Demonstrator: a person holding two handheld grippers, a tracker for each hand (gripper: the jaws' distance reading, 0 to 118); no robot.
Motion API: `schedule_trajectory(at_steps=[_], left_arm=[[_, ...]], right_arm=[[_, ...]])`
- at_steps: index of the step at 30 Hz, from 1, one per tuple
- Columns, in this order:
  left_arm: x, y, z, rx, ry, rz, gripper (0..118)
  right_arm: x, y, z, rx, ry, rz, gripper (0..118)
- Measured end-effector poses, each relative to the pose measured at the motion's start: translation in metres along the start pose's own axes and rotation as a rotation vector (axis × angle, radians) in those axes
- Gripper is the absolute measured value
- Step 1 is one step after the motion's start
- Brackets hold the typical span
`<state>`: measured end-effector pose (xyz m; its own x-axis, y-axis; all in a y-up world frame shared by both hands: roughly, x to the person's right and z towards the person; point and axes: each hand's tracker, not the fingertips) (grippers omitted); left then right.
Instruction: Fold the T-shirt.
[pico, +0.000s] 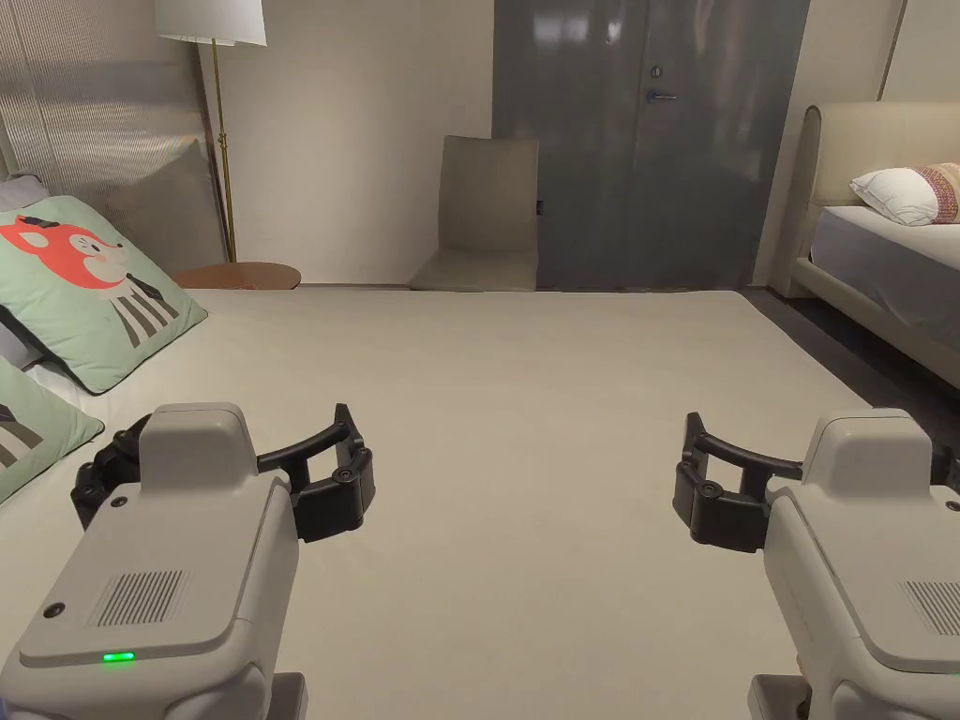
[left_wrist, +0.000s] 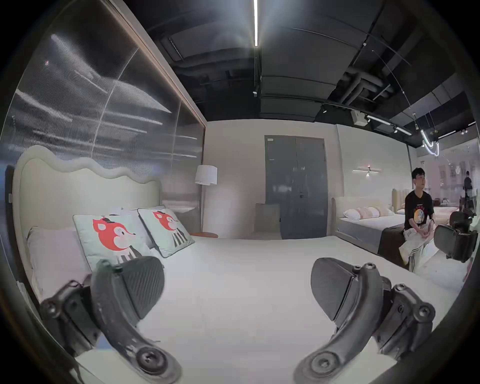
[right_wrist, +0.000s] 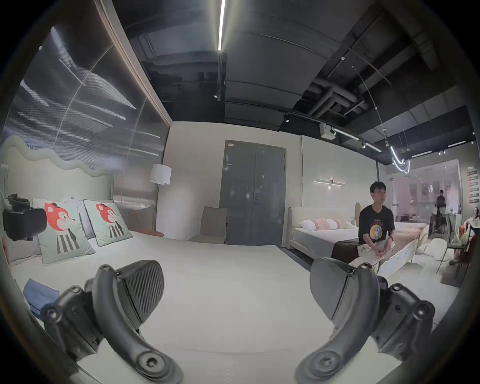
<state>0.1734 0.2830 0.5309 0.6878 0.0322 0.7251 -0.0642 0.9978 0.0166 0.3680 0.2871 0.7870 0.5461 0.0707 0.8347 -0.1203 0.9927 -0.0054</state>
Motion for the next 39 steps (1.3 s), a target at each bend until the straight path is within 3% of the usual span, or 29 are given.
schedule_trajectory(at_steps=[39], left_arm=[[0.0, 0.003, 0.012, 0.065, 0.031, -0.009, 111]], right_arm=[[-0.002, 0.002, 0.005, 0.001, -0.005, 0.004, 117]])
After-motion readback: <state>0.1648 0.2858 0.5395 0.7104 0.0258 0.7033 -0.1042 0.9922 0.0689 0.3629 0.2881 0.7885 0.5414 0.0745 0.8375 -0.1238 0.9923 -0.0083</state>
